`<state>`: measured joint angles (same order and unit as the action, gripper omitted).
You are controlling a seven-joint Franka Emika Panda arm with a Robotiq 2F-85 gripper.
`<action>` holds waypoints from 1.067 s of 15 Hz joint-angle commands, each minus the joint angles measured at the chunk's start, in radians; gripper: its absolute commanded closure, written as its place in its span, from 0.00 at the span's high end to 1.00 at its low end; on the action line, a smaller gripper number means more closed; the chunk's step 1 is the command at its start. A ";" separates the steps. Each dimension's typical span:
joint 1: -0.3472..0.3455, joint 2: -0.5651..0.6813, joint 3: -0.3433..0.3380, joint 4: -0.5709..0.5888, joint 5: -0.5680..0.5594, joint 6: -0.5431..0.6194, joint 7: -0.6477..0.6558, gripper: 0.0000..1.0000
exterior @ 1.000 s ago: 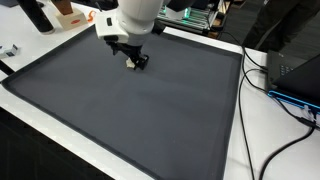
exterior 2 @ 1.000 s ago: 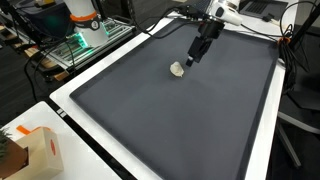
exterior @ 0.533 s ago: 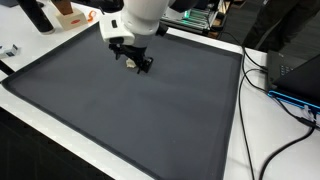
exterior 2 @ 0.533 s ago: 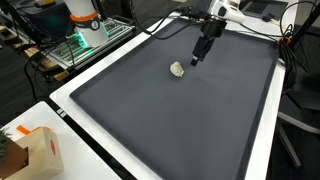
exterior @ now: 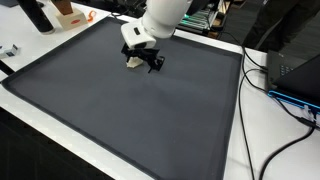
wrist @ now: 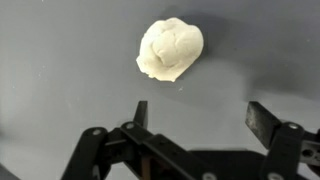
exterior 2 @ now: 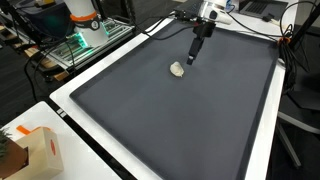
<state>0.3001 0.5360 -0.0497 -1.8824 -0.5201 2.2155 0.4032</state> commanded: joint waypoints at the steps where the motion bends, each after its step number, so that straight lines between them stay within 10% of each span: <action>1: 0.015 -0.075 -0.006 -0.106 -0.094 0.018 -0.018 1.00; 16: -0.063 -0.196 0.046 -0.291 -0.130 0.195 -0.136 1.00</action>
<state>0.2725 0.3888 -0.0158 -2.1030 -0.6384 2.3449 0.2854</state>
